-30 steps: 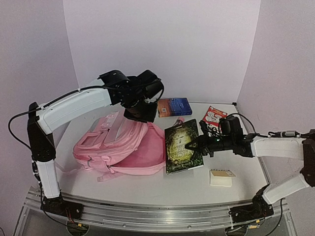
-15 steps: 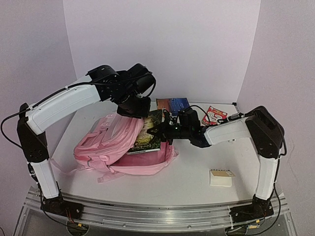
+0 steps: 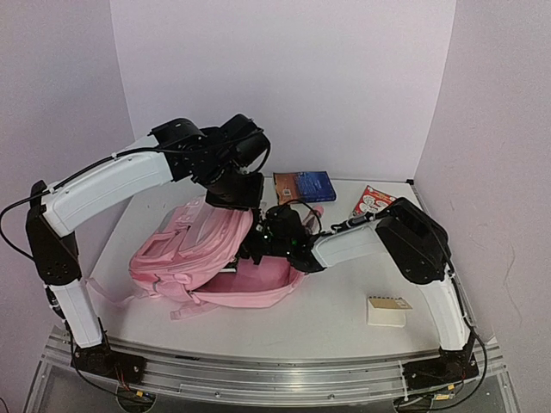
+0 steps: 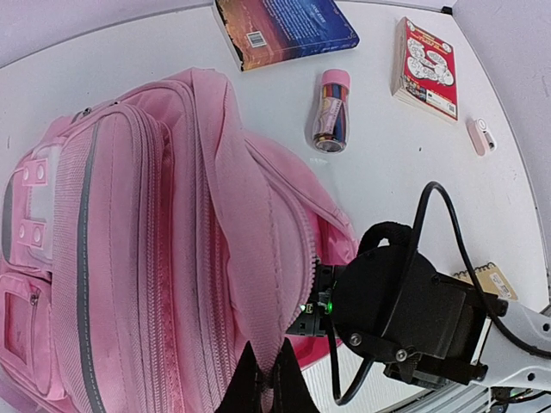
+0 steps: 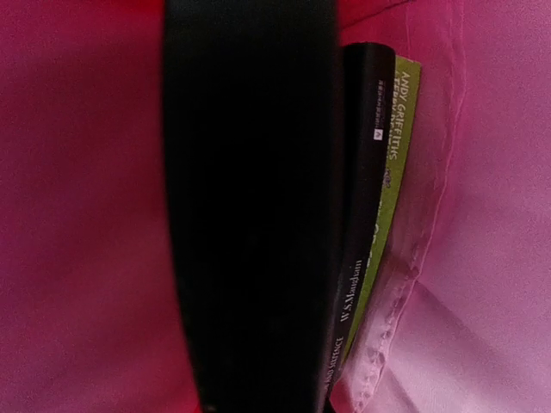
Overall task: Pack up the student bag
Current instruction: Place the book in the student bag.
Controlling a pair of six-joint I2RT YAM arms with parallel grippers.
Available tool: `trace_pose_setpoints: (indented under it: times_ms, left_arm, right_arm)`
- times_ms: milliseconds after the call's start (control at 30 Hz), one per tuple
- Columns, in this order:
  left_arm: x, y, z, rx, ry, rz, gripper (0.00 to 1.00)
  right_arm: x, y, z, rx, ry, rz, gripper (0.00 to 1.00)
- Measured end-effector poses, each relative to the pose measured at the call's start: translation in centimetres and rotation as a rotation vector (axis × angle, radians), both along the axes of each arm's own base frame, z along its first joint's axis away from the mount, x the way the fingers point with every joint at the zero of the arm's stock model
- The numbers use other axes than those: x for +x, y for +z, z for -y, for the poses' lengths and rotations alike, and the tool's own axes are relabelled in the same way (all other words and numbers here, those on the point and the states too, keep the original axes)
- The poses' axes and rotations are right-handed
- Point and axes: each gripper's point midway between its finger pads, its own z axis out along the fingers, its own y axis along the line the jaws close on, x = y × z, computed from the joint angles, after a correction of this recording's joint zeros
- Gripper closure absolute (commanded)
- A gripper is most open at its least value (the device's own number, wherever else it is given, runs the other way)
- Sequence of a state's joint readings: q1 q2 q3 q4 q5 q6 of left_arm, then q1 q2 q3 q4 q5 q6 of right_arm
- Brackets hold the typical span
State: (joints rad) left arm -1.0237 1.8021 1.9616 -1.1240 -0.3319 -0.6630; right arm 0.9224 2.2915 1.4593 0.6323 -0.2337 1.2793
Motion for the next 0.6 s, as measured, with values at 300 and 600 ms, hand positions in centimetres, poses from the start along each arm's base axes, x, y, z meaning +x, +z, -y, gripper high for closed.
trace_pose_setpoints:
  times_ms: [300, 600]
  left_arm:
    - [-0.1, -0.2, 0.1, -0.006, -0.003, -0.004, 1.0]
    - [-0.2, 0.3, -0.4, -0.021, -0.001, 0.006, 1.0]
  right_arm:
    - [-0.5, -0.1, -3.4, -0.05, -0.021, 0.012, 0.64]
    - [-2.0, -4.0, -2.5, -0.238, 0.007, 0.036, 0.41]
